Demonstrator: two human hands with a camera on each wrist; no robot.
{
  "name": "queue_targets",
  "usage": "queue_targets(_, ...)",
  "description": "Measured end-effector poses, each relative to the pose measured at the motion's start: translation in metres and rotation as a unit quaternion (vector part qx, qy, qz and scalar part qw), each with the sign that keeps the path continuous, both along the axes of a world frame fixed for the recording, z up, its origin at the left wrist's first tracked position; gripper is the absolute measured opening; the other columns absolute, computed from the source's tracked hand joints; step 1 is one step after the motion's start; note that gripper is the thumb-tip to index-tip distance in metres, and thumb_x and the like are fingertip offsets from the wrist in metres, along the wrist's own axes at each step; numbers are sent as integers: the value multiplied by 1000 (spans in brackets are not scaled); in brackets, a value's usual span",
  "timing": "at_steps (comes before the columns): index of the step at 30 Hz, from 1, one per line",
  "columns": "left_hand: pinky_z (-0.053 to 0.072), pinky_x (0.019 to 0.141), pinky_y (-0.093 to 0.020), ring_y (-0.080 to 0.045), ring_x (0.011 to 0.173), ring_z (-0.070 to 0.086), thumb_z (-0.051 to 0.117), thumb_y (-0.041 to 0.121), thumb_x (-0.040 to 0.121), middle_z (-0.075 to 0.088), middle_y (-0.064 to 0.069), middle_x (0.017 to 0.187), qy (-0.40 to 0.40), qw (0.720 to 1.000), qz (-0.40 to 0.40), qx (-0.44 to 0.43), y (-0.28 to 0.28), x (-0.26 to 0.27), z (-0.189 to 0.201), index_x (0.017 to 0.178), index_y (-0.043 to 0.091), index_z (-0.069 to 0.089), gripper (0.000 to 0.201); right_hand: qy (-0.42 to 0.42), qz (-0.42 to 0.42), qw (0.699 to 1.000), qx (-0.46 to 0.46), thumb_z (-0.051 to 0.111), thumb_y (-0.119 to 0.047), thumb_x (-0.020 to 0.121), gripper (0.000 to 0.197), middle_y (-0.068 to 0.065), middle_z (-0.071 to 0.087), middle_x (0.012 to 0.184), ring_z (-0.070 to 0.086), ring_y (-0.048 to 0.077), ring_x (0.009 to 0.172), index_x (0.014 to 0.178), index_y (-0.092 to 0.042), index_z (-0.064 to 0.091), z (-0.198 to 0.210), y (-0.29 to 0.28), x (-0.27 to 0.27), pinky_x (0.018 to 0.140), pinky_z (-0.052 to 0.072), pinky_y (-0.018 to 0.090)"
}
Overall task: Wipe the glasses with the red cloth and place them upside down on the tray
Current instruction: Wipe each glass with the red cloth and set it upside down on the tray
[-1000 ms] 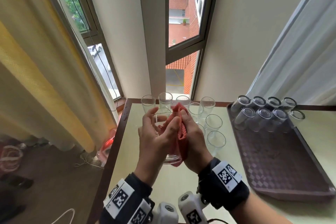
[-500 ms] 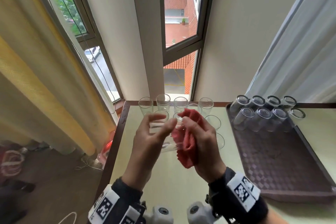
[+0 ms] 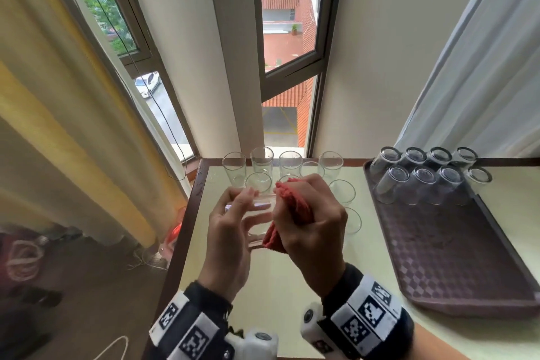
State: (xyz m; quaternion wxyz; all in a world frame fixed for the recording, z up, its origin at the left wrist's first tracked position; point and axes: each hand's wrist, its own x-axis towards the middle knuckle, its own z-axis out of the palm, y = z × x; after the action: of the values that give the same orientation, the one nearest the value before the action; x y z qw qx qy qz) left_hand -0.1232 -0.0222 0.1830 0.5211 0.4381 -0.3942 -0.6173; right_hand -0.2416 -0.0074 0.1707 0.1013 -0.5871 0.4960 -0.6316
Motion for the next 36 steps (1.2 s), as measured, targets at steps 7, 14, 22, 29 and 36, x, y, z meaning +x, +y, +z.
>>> queue_targets(7,59,55,-34,-17,80,71,67,45,78,69,7,85,-162,962,86,-203,9,7,-2,86,23,58,25,-338,103,894,276,61,-15,96,20,12,65,71,61,30,67,79,-9,70,19,-10,7,74,54,56)
queue_targets(14,52,75,-37,-19,89,69,73,32,84,69,-12,106,-59,996,62,-2,3,13,-9,95,22,57,22,-174,81,966,176,63,-37,87,10,-3,72,83,68,16,77,87,-29,69,-5,-18,17,74,58,34)
queue_targets(22,58,78,-30,-13,108,65,91,49,48,67,6,115,-97,985,43,-140,13,21,-23,124,37,46,89,-539,176,754,331,59,-19,95,18,16,67,75,68,30,64,96,-2,61,-4,-21,6,62,58,40)
queue_targets(29,51,99,-53,-37,117,62,91,46,63,60,-18,125,-81,973,20,-214,6,10,-25,120,42,56,67,-605,213,673,368,62,-27,96,53,34,55,132,57,46,116,133,8,51,-3,-16,16,102,46,59)
queue_targets(36,48,91,-13,-9,110,64,80,55,71,65,-1,115,-197,940,19,-279,4,10,-37,129,7,45,83,-548,120,719,410,60,-18,98,42,37,62,113,64,38,90,121,17,56,-10,-14,9,72,61,44)
